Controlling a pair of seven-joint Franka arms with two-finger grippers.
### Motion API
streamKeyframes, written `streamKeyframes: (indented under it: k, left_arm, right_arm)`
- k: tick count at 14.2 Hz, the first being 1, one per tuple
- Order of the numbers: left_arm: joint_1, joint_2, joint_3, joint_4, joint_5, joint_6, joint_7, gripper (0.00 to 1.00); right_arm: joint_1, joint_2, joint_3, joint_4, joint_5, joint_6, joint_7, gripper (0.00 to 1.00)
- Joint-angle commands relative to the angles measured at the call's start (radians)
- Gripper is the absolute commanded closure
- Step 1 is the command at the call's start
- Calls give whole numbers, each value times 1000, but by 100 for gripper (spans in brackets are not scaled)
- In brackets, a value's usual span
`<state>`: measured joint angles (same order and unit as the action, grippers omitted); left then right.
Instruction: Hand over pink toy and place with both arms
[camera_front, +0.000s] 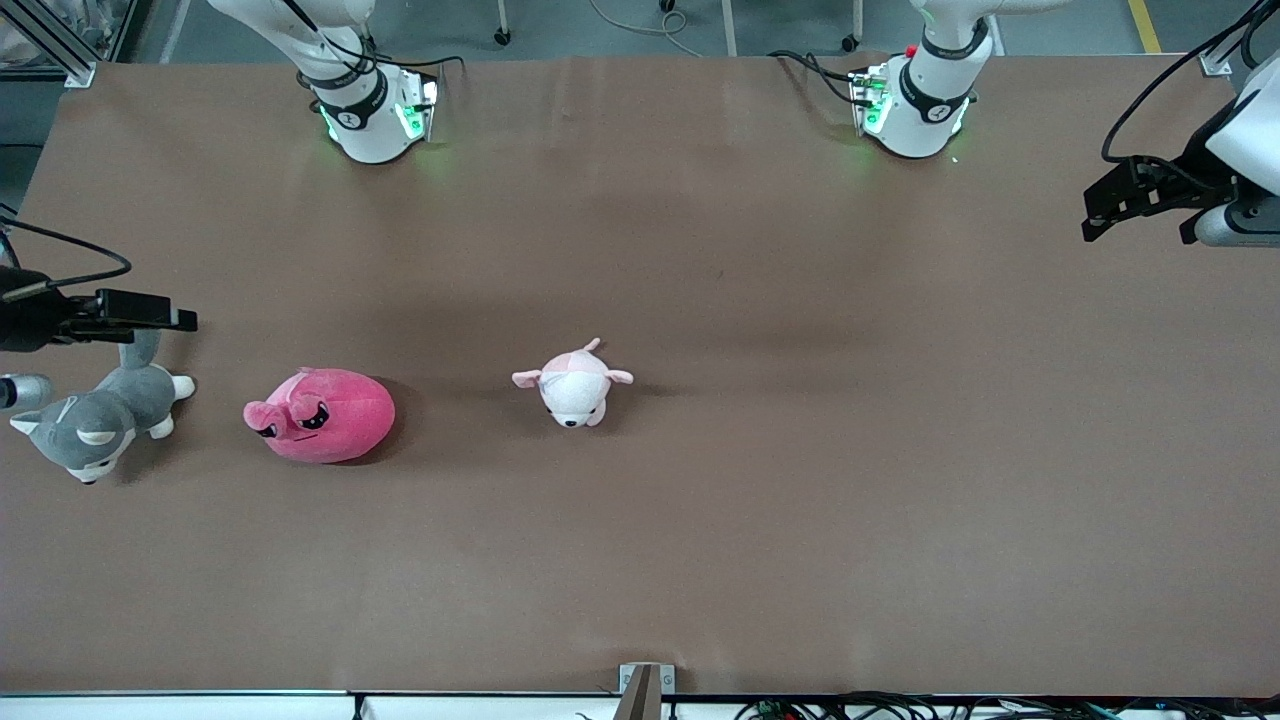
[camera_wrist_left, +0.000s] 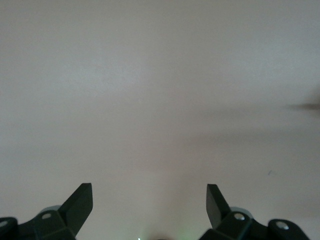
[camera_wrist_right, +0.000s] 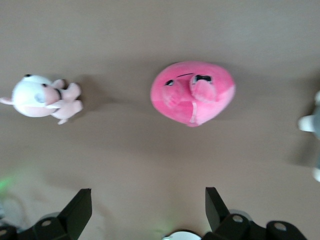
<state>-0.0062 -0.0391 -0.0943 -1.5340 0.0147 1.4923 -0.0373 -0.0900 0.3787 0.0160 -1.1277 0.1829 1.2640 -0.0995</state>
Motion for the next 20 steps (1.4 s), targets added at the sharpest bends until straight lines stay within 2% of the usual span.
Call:
streamKeyframes:
  k: [1, 4, 6, 8, 10, 14, 18, 20]
  left_arm:
    - [-1, -31, 1, -28, -16, 16, -7, 0]
    - [2, -33, 1, -26, -18, 11, -7, 0]
    - [0, -33, 1, -20, -19, 11, -7, 0]
    - [2, -36, 1, -20, -19, 11, -7, 0]
    - [2, -35, 1, -20, -19, 13, -7, 0]
    - [2, -35, 2, -23, -19, 13, -7, 0]
    - [5, -35, 2, -21, -21, 13, -7, 0]
    - [5, -35, 2, -21, -21, 13, -9, 0]
  right_arm:
    - [9, -11, -4, 14, -83, 52, 9, 0]
    - [-11, -11, -8, 25, -91, 109, 9, 0]
    - [-5, -12, -7, 25, -161, 110, 27, 0]
    - [-4, -17, -7, 25, -192, 139, 53, 0]
    - [-2, -56, -2, 13, -238, 198, 55, 0]
    - [-5, -148, 1, -114, -232, 259, 60, 0]
    - [-8, -299, 1, -329, -230, 385, 60, 0]
    - [-8, -317, 1, -340, -229, 379, 61, 0]
